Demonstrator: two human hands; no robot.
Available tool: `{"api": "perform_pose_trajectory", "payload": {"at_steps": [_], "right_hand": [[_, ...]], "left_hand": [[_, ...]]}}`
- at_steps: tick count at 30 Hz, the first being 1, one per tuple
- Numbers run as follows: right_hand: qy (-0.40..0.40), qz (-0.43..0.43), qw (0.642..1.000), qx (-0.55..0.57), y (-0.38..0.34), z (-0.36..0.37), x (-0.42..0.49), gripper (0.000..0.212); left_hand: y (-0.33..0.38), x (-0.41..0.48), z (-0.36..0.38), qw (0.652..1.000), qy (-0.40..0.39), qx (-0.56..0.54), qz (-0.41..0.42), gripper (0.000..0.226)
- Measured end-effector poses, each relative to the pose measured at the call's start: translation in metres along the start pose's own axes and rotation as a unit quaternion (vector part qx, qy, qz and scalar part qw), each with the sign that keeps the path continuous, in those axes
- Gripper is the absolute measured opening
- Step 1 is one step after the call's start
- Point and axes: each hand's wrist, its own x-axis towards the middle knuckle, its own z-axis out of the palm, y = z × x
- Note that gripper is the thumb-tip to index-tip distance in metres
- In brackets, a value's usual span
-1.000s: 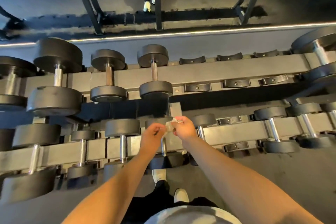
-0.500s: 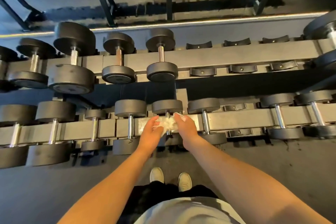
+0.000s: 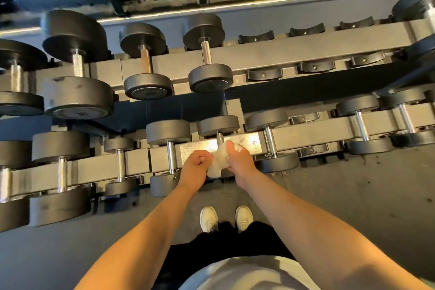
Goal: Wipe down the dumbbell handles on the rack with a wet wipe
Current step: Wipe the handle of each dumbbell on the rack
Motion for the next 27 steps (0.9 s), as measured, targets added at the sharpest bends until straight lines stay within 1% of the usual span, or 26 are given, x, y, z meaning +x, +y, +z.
{"api": "perform_pose_trajectory", "payload": {"at_steps": [2,4,6,10,12,14,16,17,19,21,23,25,27], "right_hand": [[0.007,0.005,1.0,0.006,0.003,0.007,0.004,0.036],[0.016,0.019,0.999,0.025,0.006,0.012,0.009,0.038],[0.016,0.047,0.997,0.061,0.01,0.016,0.014,0.038],[0.022,0.076,0.99,0.121,0.019,0.019,0.026,0.038],[0.018,0.069,0.991,0.115,0.024,0.021,0.032,0.033],[0.021,0.058,0.992,0.108,0.029,0.025,0.037,0.029],[0.037,0.05,0.992,0.112,0.033,0.028,0.04,0.03],[0.049,0.042,0.992,0.112,0.035,0.03,0.042,0.03],[0.062,0.024,0.991,0.114,0.036,0.033,0.043,0.024],[0.066,0.012,0.989,0.129,0.036,0.035,0.041,0.018],[0.068,0.011,0.988,0.135,0.035,0.036,0.04,0.016],[0.077,0.009,0.99,0.117,0.032,0.034,0.038,0.014],[0.109,-0.012,0.989,0.097,0.029,0.031,0.036,0.009]], "left_hand": [[-0.008,0.006,-0.001,1.0,0.015,-0.01,-0.004,0.013],[-0.01,0.01,-0.001,1.0,0.013,-0.022,-0.007,0.015],[-0.01,0.012,-0.001,1.0,-0.004,-0.021,-0.018,0.021],[-0.016,0.02,-0.002,0.998,-0.056,0.025,0.001,0.03],[-0.021,0.025,-0.001,0.997,-0.077,0.028,0.0,0.036],[-0.021,0.029,-0.001,0.996,-0.087,0.007,-0.019,0.032],[-0.022,0.031,-0.002,0.995,-0.083,-0.016,-0.045,0.026],[-0.023,0.032,-0.002,0.995,-0.088,-0.02,-0.05,0.027],[-0.027,0.032,-0.003,0.994,-0.107,-0.004,-0.031,0.031],[-0.034,0.035,-0.003,0.992,-0.119,0.046,-0.002,0.031],[-0.039,0.04,-0.003,0.989,-0.113,0.093,0.013,0.025],[-0.039,0.043,-0.005,0.988,-0.083,0.125,0.019,0.015],[-0.038,0.046,-0.01,0.993,-0.04,0.113,0.021,0.01]]}}
